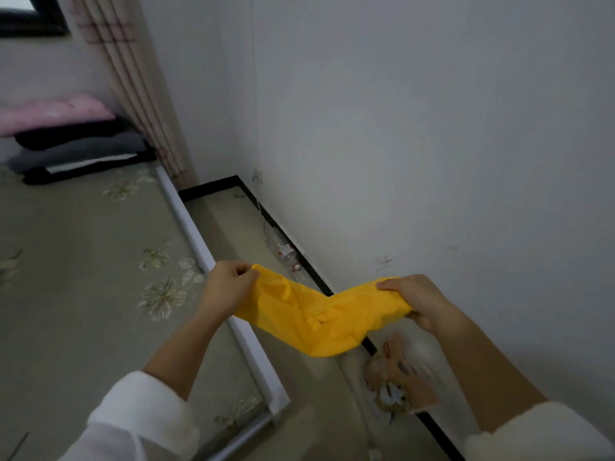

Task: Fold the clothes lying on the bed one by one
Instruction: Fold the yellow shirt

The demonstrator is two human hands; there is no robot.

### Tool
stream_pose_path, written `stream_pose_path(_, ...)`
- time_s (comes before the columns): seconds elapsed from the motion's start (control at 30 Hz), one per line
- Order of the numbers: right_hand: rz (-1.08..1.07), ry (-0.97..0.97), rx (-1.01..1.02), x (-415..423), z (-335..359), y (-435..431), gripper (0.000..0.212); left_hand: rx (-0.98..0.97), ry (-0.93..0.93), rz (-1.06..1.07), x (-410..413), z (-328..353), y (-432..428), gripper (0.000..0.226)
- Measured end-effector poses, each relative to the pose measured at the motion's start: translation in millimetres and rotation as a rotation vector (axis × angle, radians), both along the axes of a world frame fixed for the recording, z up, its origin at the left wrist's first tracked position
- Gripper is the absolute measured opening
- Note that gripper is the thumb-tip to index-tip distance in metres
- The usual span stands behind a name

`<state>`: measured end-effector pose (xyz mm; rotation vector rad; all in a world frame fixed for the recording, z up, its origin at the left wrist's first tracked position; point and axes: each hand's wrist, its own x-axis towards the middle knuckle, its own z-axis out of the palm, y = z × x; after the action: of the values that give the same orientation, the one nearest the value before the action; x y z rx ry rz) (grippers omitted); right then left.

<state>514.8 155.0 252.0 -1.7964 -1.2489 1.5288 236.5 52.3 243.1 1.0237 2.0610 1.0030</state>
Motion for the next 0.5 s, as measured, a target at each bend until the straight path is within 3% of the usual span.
stream_pose_path(0.3,0.176,0.063,-0.052,-70,-7,168,0.040,-0.001,0.076,0.205,-53,-7,121,0.015)
stream_pose_path(0.5,0.242,0.109,-0.061,-142,4,273,0.023,0.019,0.076,0.314,-112,-3,200,0.019)
